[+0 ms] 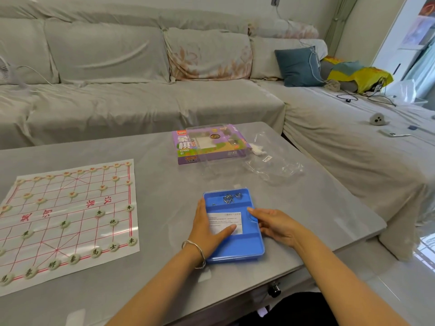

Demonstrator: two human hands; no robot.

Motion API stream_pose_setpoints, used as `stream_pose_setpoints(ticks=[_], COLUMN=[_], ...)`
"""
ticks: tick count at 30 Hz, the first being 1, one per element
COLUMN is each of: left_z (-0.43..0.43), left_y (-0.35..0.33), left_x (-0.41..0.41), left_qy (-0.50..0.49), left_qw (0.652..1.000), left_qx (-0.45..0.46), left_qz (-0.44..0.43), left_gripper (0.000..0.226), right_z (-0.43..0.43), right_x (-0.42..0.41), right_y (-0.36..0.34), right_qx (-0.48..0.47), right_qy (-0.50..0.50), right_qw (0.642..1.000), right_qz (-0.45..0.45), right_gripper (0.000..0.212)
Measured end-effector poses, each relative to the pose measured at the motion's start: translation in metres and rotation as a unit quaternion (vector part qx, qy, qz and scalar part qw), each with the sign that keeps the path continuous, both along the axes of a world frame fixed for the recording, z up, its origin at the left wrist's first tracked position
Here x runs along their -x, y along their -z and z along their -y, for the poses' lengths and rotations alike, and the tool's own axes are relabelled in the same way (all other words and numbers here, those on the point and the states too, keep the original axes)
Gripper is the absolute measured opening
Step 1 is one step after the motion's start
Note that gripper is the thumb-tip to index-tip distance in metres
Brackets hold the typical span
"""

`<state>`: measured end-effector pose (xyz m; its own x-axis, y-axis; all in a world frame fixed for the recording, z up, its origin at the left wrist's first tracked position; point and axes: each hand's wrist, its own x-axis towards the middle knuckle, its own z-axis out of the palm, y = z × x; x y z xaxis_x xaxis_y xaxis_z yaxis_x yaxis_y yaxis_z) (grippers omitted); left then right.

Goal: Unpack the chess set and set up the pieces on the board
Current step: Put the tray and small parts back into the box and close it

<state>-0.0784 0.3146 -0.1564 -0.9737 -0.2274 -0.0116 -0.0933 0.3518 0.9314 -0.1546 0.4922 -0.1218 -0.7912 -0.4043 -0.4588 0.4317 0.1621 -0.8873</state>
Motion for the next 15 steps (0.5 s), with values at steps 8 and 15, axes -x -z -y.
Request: stream_pose_setpoints(ticks=[8, 15], left_z=[0.001, 0.010], left_y=[-0.013, -0.026], left_x=[-0.001, 0.000], left_qy=[-0.100, -0.109], left_qw=[0.990, 0.986], left_qx=[-0.055, -0.047], left_qz=[-0.087, -0.119], left_gripper=[0.095, 0.092], right_z=[0.042, 0.051], right_x=[-0.019, -0.016], right_y=[-0.002, -0.013], right_qx=[0.046, 0.047], right_qy=[0.058, 0.065], right_qw=[0.995, 0.993], right_qz=[-0.071, -0.084], right_gripper=[0.034, 0.065])
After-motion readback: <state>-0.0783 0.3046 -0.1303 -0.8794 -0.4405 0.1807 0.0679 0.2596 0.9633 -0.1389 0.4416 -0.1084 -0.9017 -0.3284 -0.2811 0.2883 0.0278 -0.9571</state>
